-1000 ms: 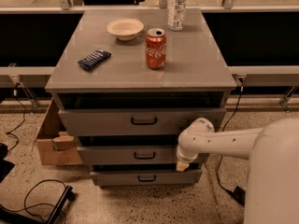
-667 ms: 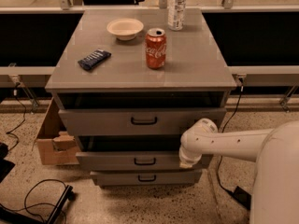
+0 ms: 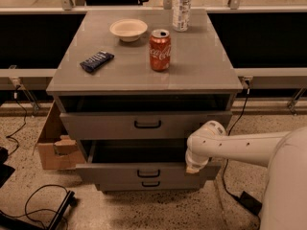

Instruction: Open middle drawer

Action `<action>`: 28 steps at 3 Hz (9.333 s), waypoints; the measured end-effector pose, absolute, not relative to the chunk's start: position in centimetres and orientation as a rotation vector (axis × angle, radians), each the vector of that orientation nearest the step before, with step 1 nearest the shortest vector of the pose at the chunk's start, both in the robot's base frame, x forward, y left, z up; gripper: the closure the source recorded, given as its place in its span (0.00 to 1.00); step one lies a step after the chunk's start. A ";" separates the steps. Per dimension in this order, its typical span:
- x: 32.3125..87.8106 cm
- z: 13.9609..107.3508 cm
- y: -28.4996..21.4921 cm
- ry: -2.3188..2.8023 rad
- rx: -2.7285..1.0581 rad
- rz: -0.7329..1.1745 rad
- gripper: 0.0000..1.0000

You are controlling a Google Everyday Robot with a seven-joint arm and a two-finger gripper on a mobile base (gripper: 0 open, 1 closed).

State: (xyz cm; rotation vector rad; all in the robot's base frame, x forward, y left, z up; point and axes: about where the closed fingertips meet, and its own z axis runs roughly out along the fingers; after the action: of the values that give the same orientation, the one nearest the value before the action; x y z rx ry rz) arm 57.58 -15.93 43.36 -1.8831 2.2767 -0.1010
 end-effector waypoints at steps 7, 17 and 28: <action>50.3 40.4 -14.1 2.457 -1.890 0.076 0.40; 49.5 40.5 -13.9 2.469 -1.901 0.092 0.00; 35.5 45.4 -12.4 2.587 -1.905 0.216 0.82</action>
Offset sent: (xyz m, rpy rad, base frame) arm 0.0000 0.0000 0.0038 0.0000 0.0000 0.0000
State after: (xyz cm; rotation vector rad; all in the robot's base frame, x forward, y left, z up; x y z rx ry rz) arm 35.45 -12.41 45.39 -1.9048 2.5874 0.2162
